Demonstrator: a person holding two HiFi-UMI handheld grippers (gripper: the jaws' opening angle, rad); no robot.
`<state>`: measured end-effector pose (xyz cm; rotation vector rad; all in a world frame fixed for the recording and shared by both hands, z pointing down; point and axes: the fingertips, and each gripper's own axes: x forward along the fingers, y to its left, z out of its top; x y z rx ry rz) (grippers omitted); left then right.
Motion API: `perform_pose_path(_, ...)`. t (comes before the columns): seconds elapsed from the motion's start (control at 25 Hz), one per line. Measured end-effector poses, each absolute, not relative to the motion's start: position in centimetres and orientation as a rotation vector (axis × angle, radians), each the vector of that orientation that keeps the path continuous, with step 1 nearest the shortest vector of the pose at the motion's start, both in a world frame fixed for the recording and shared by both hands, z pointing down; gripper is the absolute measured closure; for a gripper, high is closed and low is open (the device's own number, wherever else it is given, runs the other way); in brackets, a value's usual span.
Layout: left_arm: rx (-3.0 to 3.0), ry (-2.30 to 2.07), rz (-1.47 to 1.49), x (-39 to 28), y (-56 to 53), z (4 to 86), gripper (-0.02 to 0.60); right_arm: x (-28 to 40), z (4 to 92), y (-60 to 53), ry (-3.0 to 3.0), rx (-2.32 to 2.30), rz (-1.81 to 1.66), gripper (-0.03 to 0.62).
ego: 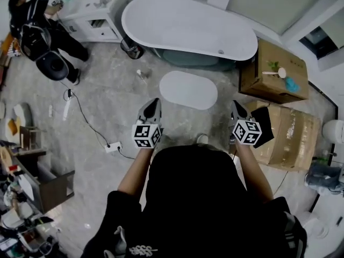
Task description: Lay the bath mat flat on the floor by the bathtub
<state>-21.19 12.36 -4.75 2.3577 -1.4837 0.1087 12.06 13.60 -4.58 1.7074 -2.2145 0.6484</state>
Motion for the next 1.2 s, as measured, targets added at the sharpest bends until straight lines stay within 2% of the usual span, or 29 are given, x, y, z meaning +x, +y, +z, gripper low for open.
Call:
perform_pose_path(0.16, 2.391, -1.493, 0.074, -14.1, 10.1, -7.0, 0.561, 18.1, -7.6, 13.4, -2.240, 1.717, 0.485, 0.571)
perform_pose_path(0.36, 2.457, -1.434, 0.075, -8.1, 8.8, -7.6, 0.561, 22.2, -8.9, 13.2, -2.238, 1.743, 0.407, 0.571)
perform_pose_path(0.64, 2.513, -1.399, 0.155, -5.6, 5.4, -7.2, 0.561, 24.7, -11.2, 10.5, -2.269, 1.864, 0.441, 0.571)
perform_pose_path(0.88, 2.507, -1.401, 0.094, -3.6, 4.9, -8.1, 0.561, 25.9, -11.8, 9.3, -2.241, 1.859, 0.301, 0.572)
perform_pose_path(1.2, 2.491, -1.403, 0.067, -1.1, 5.9, -8.0, 0.561, 26.2, -11.2, 9.6, -2.251, 1.840, 0.279, 0.571)
